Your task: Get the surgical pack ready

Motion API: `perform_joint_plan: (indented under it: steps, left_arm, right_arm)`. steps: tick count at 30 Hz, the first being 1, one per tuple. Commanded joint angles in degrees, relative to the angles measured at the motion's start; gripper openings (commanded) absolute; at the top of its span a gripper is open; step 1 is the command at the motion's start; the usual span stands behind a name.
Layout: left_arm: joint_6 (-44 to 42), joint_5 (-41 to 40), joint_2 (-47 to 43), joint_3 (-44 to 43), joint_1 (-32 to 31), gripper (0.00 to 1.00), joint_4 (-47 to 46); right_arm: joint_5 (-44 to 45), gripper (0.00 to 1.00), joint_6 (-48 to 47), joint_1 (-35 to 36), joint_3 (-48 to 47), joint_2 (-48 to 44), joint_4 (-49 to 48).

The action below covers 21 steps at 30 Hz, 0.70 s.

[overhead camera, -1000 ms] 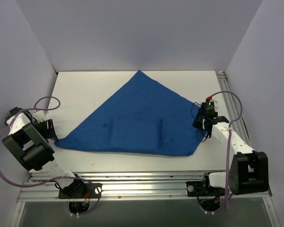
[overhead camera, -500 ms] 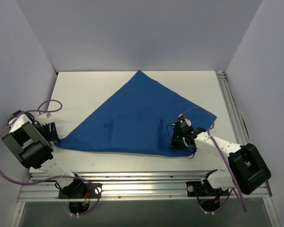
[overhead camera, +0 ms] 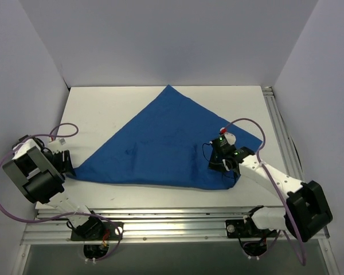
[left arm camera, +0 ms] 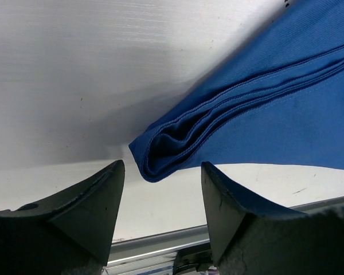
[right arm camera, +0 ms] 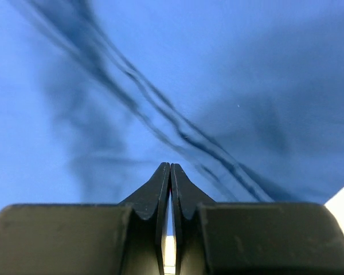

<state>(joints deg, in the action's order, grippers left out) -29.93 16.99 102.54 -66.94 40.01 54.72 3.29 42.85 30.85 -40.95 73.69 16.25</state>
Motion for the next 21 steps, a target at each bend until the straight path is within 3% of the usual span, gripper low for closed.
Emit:
perform_joint_plan:
  steps: [1,9,12,17,19,21]
  left_arm:
    - [-1.8,1.7,-1.6,0.2,0.1,0.65,1.3]
    - [-1.7,-0.6,0.5,1.6,-0.5,0.55,-1.0]
    - [-1.5,-1.4,2.6,2.2,-0.8,0.47,-2.2]
    - [-2.5,4.5,2.6,1.2,-1.1,0.30,-2.4]
    - [-2.7,6.3,1.6,0.8,-1.3,0.30,-3.7]
    - [-2.5,6.2,1.5,0.0,-1.3,0.42,-3.6]
  right_arm:
    - [3.3,0.00,0.4,0.5,-3.2,-5.9,6.8]
    - [3.4,0.00,-1.4,0.5,-2.6,-1.4,4.0]
    - [4.4,0.00,-2.3,0.4,-4.0,-0.7,4.1]
    - [6.4,0.00,-3.0,0.4,-5.1,-0.9,4.1]
    - [6.6,0.00,-3.2,0.4,-4.8,-1.0,3.9]
    - [6.4,0.00,-3.2,0.4,-4.5,-0.9,3.8]
